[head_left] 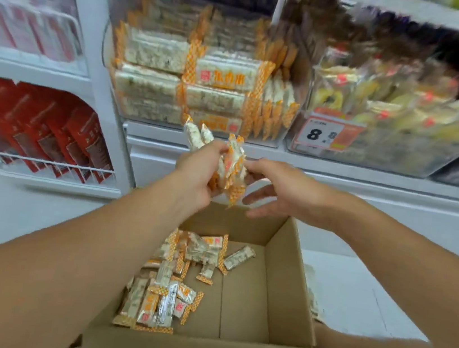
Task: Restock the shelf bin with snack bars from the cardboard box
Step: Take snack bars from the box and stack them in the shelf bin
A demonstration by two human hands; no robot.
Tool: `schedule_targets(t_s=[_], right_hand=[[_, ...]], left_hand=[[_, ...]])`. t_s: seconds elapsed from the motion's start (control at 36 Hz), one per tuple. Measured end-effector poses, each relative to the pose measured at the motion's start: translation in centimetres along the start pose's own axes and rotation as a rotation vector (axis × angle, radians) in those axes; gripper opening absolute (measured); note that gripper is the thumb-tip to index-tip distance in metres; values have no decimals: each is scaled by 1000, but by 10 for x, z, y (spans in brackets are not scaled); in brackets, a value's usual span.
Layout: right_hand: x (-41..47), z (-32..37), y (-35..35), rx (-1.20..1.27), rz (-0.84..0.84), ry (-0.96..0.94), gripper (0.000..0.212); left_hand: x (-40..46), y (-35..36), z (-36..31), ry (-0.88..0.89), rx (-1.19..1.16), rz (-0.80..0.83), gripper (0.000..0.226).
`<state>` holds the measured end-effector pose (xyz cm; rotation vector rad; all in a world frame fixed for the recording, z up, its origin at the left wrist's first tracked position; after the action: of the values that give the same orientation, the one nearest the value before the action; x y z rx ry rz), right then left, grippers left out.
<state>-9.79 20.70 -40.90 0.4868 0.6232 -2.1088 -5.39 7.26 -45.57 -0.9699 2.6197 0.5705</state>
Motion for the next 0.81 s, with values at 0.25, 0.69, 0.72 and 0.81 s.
schedule_targets(t_s=[0.25,0.69,0.72,0.81], right_hand=[[-24,58,-38,133,-128,-232,44],[-26,90,-43,-778,-694,-504,111],[-25,93,-44,-814,-742,-547,107],[-18,100,-48,-878,-869,-633,96]], left_hand=[[-12,43,-70,146,48,166,59],[12,72,-108,70,48,453,32],[12,72,-109,80,53,456,30],[3,75,-107,76,12,551,29]])
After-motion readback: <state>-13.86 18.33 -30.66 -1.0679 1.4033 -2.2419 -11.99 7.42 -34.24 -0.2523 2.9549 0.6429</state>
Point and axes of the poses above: each hand's wrist, its own x-axis towards the middle knuckle, its own y-axis out of the palm, z = x × y, the point moved 5 cm from there along x, towards the middle knuckle, and after that the axes turned 7 degrees about y, right-handed, at the moved point
